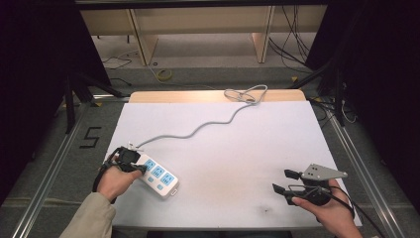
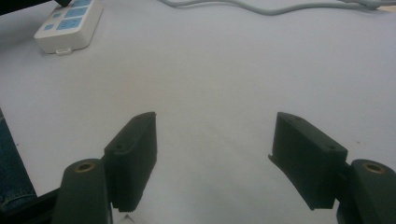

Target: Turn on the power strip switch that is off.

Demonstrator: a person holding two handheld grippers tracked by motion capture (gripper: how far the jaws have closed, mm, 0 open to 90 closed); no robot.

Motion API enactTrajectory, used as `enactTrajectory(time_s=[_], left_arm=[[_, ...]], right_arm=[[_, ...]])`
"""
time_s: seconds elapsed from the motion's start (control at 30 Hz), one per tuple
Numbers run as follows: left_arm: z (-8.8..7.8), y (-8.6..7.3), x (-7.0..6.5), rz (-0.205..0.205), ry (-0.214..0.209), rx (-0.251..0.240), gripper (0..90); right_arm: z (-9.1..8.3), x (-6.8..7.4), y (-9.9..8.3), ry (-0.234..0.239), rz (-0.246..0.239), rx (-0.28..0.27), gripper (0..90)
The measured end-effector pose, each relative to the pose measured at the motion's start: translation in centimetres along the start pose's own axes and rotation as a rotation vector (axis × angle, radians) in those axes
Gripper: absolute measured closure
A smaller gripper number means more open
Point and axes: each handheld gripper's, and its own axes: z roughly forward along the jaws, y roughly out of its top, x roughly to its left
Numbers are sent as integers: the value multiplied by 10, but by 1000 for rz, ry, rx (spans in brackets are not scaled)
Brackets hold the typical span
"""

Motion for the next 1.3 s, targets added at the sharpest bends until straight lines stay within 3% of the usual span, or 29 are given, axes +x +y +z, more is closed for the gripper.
enactTrajectory(time_s=[0.13, 0.2, 0.23, 0.37, 0.5, 0.6, 0.67, 0.8, 0.9, 1.2, 1.3], left_arm=[[-1, -1, 1, 25, 6, -11, 898], [-3, 0, 2, 29, 6, -53, 892], [-4, 0, 3, 25, 12, -69, 825], [-10, 1, 4, 29, 22, -129, 800], [-13, 3, 3, 28, 29, -215, 720], [-13, 6, 0, 38, 28, -306, 611], [-11, 7, -2, 64, 11, -347, 541], [-8, 10, -12, 130, -28, -379, 406], [-9, 13, -22, 141, -65, -423, 344], [-4, 18, -60, 192, -198, -493, 240], [-3, 18, -72, 230, -237, -492, 227]], right_arm=[[0, 0, 0, -1, 1, -4, 313], [0, 0, 1, -1, 0, -2, 312], [0, 0, 1, -1, -1, -2, 312], [-1, 0, 1, -6, -3, -5, 310], [-1, 0, 1, -4, -6, -7, 310], [-1, 0, 1, -6, -1, -7, 308], [0, -1, 1, -5, -2, -7, 308], [0, -1, 1, -5, -6, -6, 305], [1, -1, 2, -6, -14, -7, 300], [1, 0, 1, 1, -22, -8, 288], [3, 0, 1, 4, -23, -4, 288]])
